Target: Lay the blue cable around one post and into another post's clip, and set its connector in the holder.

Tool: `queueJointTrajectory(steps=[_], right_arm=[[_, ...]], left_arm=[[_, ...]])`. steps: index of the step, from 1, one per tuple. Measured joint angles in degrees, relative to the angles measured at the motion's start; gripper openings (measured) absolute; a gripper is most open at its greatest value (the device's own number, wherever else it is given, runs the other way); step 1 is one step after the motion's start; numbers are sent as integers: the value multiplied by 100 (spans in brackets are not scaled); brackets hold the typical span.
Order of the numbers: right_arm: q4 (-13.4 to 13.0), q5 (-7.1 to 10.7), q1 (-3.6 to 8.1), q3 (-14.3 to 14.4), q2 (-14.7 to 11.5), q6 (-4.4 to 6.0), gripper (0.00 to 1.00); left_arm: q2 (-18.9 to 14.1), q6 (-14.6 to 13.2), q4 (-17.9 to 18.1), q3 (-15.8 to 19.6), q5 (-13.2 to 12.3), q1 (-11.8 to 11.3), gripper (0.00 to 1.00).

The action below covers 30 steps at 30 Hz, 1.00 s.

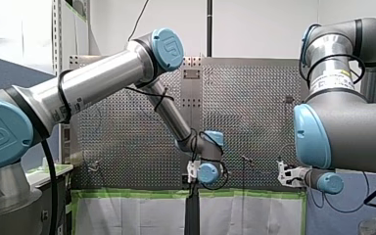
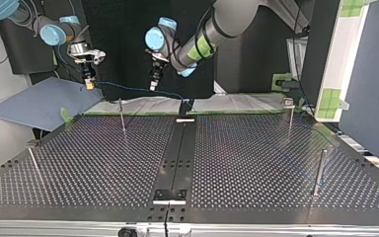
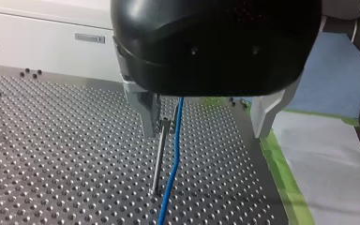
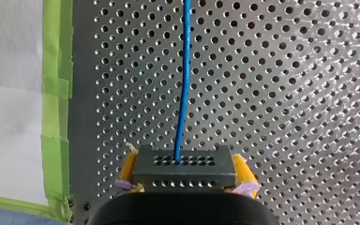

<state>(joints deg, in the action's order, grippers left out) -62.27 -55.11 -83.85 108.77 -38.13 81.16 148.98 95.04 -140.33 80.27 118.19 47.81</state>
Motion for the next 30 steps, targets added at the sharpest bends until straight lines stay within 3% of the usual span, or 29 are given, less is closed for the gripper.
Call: queueJointTrajectory(steps=[5, 19, 21, 23, 24, 26, 30], right_arm=[[22, 0, -3, 1, 1, -19, 0], [38, 3, -4, 0, 2, -33, 0], [38, 5, -4, 0, 2, -32, 0], [38, 7, -4, 0, 2, -34, 0], [38, 5, -4, 0, 2, -37, 0], [40, 3, -5, 0, 2, -45, 0], [47, 1, -11, 0, 2, -68, 0]], left_arm=[[1, 10, 6, 35, 127, -21, 99], [-2, 12, 190, 36, 180, -60, 99], [-2, -2, 192, 37, 255, -78, 96], [0, -22, 195, 38, 322, -93, 86], [1, -29, 197, 37, 341, -98, 86], [0, -40, 202, 34, 361, -109, 73], [1, -46, 234, 33, 364, -123, 62]])
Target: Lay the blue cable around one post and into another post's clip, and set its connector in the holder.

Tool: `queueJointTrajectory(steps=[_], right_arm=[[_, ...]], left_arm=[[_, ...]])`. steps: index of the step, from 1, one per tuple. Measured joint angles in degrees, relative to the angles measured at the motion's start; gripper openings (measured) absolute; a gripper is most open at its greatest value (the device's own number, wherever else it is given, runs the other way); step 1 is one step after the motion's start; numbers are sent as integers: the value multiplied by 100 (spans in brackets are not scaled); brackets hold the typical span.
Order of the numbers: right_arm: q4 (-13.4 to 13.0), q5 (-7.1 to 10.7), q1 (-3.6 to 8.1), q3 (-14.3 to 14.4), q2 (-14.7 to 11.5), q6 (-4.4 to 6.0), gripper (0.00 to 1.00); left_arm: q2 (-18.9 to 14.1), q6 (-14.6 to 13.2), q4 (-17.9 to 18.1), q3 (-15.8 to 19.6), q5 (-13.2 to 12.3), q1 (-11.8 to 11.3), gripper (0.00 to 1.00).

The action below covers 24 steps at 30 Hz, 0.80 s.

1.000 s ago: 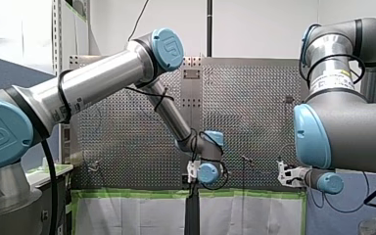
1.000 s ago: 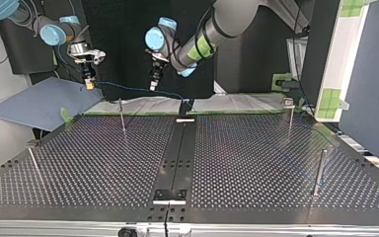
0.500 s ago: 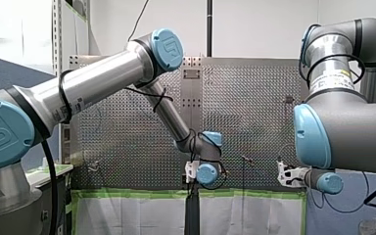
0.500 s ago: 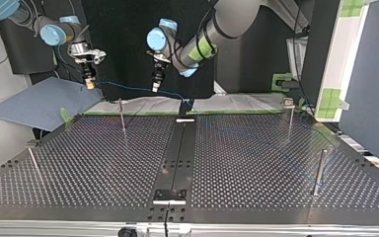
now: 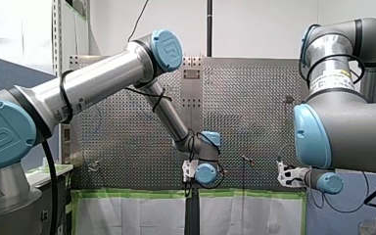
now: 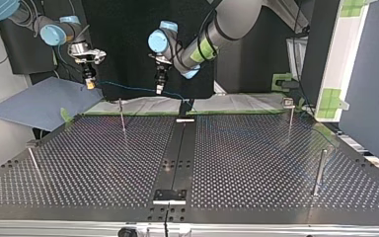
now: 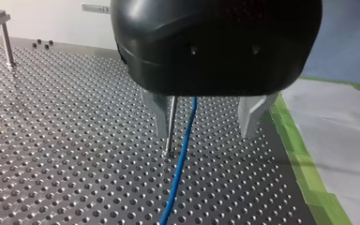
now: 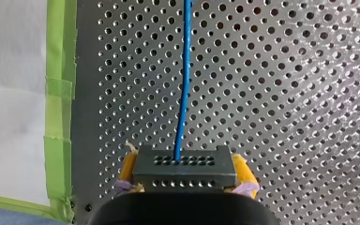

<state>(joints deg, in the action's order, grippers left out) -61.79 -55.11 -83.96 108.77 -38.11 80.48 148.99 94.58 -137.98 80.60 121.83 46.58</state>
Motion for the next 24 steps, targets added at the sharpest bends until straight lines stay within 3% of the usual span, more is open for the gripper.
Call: queueJointTrajectory(steps=[5, 7, 8, 11, 24], right_arm=[[13, -1, -4, 0, 0, -24, 0], [19, -1, -8, 0, 0, -30, 0], [21, -1, -9, 0, 0, -32, 0], [24, -1, -10, 0, -1, -38, 0], [49, 8, -11, 0, -1, -62, 0]], left_arm=[[0, -1, 21, -1, -5, -1, 35], [-1, -2, 23, -2, -6, -1, 35], [-4, -2, 24, -2, -6, -3, 21], [-1, -2, 25, -1, -3, -3, 14], [0, -9, 61, -1, 12, -6, 6]])
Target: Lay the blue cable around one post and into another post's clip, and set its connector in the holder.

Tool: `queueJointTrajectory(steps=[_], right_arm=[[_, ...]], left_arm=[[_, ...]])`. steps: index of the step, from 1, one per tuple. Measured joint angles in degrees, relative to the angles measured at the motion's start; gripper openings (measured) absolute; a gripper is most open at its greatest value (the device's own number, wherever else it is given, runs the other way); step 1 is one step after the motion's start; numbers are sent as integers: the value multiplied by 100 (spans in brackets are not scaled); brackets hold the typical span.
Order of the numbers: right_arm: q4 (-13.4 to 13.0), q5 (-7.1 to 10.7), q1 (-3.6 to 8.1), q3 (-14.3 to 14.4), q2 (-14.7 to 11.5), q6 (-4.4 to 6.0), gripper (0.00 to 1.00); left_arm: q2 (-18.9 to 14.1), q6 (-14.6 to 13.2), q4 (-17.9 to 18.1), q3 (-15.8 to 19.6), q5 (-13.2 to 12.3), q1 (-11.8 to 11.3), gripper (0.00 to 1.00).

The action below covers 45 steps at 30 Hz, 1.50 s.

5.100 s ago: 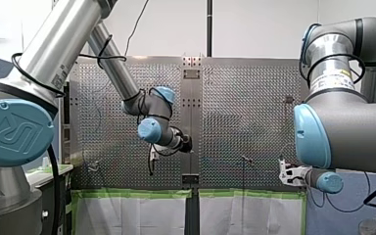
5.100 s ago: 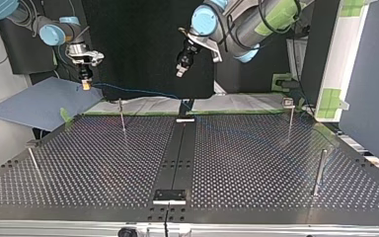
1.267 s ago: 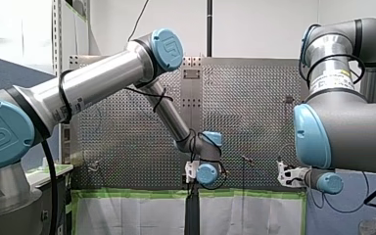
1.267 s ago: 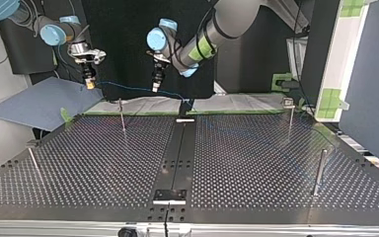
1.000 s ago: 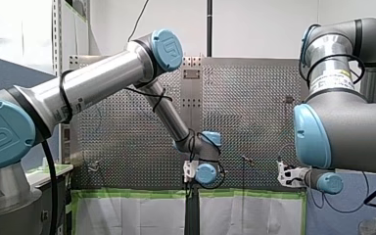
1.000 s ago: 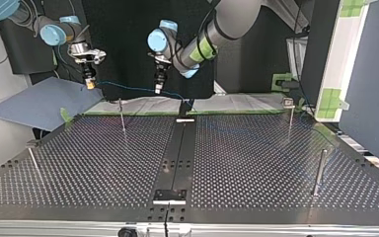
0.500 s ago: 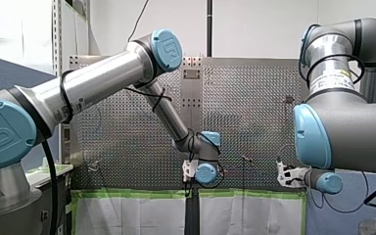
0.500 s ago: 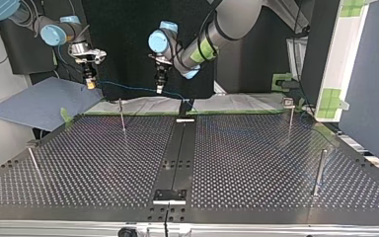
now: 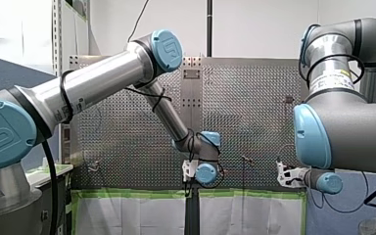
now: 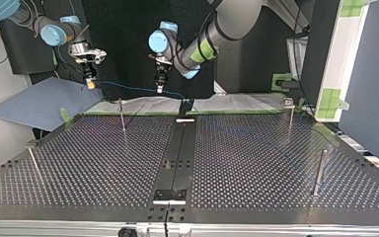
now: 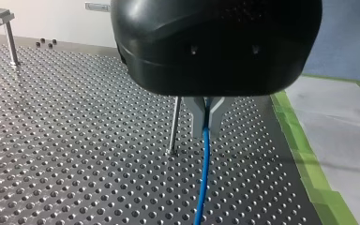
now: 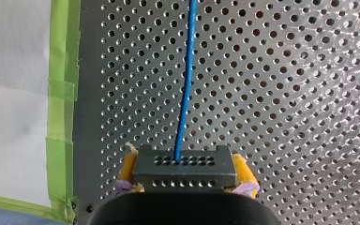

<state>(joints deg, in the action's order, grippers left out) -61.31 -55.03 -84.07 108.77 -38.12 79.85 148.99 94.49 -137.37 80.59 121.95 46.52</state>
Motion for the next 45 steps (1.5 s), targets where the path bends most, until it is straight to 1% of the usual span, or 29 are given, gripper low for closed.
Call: queueJointTrajectory(steps=[1, 9, 16, 24, 32, 39, 42, 45], right_arm=[[4, 0, 0, 0, 0, -4, 0], [20, 1, -2, 0, 0, -20, 0], [20, 0, 16, -2, 0, -11, 0], [13, 0, 162, -7, -1, 144, 0], [8, -2, 246, -29, -8, 230, 0], [5, 7, 294, -60, -15, 368, 0], [5, 8, 320, -82, -16, 426, 0], [5, 9, 343, -100, -15, 473, 0]], left_arm=[[0, -3, 10, 1, -3, 0, 4], [0, -18, 126, 4, -63, 0, 4], [1, -83, 189, 4, -81, 39, 4], [16, -233, 333, 3, -168, 180, 4], [55, -292, 434, -19, -268, 266, 4], [327, -287, 231, -292, -328, 311, 4], [451, -262, 229, -405, -361, 322, 4], [501, -246, 225, -502, -374, 323, 4]])
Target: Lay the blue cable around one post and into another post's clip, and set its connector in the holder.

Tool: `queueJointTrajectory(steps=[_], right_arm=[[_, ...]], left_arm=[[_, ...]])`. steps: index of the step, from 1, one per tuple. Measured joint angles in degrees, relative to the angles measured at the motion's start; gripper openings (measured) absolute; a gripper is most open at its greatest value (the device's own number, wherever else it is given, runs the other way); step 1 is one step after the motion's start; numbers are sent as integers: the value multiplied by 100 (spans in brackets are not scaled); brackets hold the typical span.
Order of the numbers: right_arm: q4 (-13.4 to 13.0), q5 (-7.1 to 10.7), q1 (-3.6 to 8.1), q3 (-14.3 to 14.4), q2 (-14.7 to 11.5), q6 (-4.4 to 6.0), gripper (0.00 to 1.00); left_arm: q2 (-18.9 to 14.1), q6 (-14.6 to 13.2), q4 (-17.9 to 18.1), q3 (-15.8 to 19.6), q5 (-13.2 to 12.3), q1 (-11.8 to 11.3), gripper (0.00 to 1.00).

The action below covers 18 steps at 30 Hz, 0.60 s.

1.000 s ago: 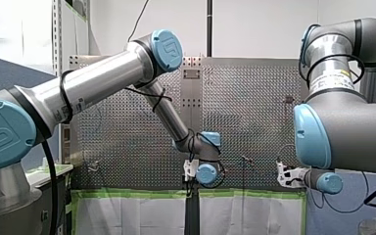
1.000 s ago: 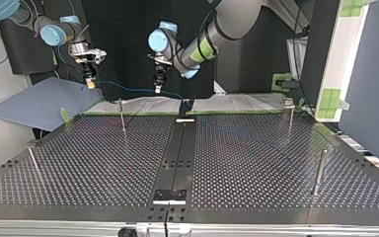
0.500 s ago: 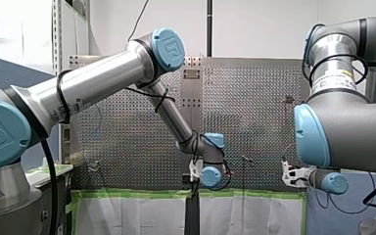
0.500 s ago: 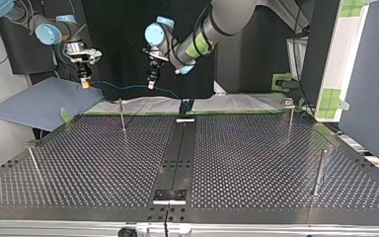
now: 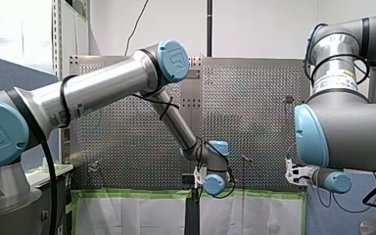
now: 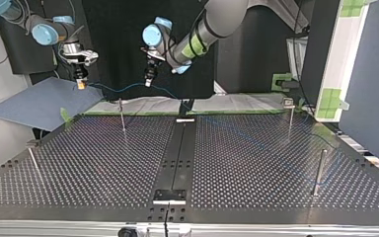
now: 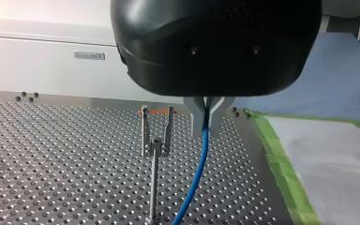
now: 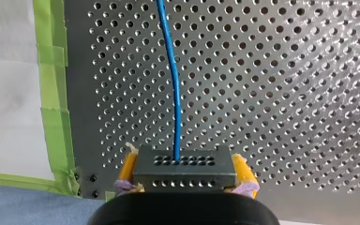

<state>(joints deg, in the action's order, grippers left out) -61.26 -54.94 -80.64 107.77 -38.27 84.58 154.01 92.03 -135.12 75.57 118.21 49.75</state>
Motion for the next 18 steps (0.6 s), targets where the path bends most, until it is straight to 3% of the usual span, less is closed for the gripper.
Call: queueJointTrajectory(steps=[3, 9, 18], right_arm=[[-3, 7, 29, -12, 0, 39, 0], [-8, 31, 109, -69, -1, 226, 0], [-16, 35, 178, -80, 0, 278, 0]], left_arm=[[14, 16, -11, -80, -17, 1, 4], [18, 51, -12, -197, -76, -1, 4], [29, 75, -17, -300, -145, -38, 4]])
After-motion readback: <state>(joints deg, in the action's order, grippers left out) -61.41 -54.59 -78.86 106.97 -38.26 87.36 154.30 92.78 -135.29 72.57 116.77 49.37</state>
